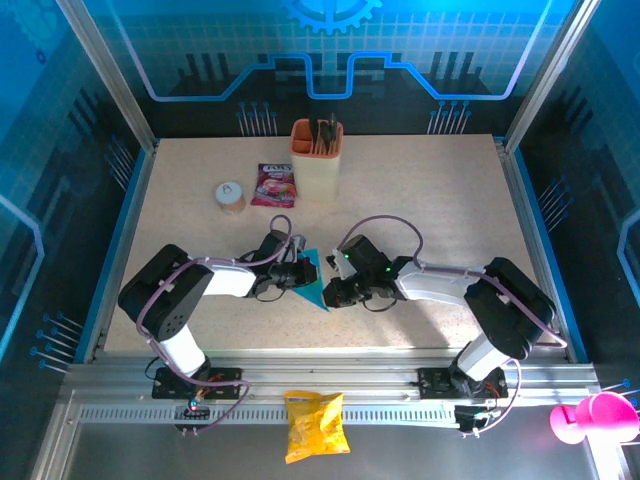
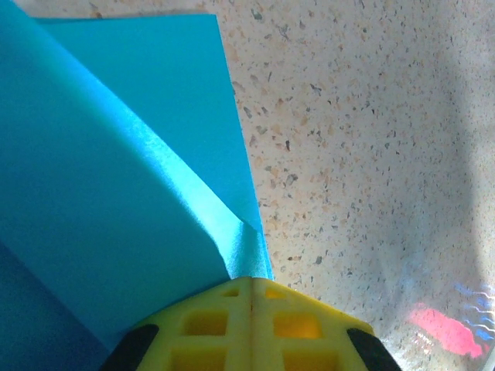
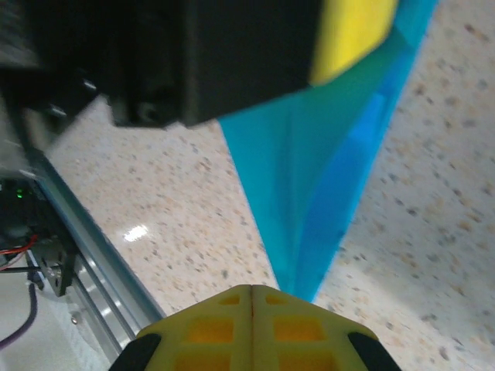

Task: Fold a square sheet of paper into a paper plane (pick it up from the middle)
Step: Fourth fold the wing at the center of the table.

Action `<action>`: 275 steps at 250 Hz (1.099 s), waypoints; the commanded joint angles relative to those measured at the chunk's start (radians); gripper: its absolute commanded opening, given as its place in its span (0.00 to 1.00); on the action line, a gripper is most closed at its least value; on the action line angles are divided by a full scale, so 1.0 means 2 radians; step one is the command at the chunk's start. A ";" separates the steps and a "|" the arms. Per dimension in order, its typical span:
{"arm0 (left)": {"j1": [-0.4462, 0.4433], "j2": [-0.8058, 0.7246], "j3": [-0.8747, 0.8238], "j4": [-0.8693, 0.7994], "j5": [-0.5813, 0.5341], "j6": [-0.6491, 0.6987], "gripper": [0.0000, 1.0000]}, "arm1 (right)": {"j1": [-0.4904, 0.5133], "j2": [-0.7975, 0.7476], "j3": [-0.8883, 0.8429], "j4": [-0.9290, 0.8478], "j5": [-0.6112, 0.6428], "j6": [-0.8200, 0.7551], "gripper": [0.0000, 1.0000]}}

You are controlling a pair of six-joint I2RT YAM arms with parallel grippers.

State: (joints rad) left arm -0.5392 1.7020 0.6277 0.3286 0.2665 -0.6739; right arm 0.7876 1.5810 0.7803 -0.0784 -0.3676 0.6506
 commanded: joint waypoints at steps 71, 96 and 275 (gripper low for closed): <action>0.004 0.024 -0.005 -0.032 -0.022 0.016 0.00 | 0.018 0.092 0.075 0.017 0.003 0.002 0.00; 0.004 0.024 -0.007 -0.033 -0.022 0.016 0.00 | 0.015 0.108 0.064 0.032 0.007 0.006 0.00; 0.004 0.030 -0.012 -0.037 -0.031 0.018 0.00 | 0.001 0.090 -0.080 0.108 -0.015 0.041 0.00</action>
State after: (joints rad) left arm -0.5396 1.7103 0.6277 0.3443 0.2676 -0.6708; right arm 0.7906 1.7657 0.7067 0.2546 -0.3855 0.7006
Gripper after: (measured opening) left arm 0.055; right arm 0.049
